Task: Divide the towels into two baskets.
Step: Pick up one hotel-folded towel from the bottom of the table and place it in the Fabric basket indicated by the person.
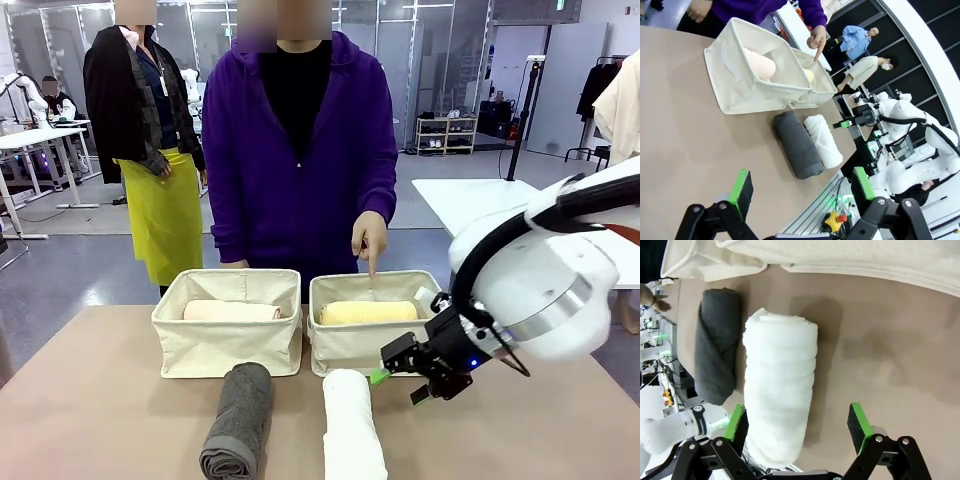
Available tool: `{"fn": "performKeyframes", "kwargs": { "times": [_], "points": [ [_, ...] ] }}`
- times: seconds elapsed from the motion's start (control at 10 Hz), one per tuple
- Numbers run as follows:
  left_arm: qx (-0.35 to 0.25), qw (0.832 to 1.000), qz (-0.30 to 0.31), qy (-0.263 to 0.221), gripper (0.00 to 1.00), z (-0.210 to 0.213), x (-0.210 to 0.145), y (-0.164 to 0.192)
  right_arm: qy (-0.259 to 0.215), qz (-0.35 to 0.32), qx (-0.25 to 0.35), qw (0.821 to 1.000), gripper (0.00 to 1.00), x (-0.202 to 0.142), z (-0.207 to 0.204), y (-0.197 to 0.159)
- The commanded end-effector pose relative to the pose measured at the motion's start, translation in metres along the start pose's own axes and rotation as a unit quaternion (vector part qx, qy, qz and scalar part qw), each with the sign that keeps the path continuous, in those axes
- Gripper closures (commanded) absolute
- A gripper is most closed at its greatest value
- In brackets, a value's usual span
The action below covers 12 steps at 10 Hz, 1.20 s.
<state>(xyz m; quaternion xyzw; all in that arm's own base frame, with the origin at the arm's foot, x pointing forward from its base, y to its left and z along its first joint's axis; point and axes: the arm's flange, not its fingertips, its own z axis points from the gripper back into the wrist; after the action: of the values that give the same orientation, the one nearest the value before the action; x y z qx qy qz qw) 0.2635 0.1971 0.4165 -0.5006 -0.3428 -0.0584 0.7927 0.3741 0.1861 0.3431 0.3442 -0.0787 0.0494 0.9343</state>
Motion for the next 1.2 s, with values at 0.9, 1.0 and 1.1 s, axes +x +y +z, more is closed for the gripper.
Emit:
{"fn": "performKeyframes", "kwargs": {
  "times": [0.9, 1.0, 1.1],
  "points": [
    [-0.006, 1.000, -0.001, -0.002, 0.00, 0.002, -0.002, -0.004, 0.016, 0.011, -0.015, 1.000, 0.00, -0.026, -0.070, 0.034],
    [-0.006, 1.000, -0.001, -0.002, 0.00, 0.002, -0.002, -0.004, 0.016, 0.015, -0.010, 1.000, 0.08, -0.026, -0.075, 0.037],
    [-0.006, 1.000, -0.001, -0.002, 0.00, 0.002, -0.002, -0.004, 0.025, 0.020, -0.007, 0.999, 0.09, -0.027, -0.081, 0.039]
  ]
}}
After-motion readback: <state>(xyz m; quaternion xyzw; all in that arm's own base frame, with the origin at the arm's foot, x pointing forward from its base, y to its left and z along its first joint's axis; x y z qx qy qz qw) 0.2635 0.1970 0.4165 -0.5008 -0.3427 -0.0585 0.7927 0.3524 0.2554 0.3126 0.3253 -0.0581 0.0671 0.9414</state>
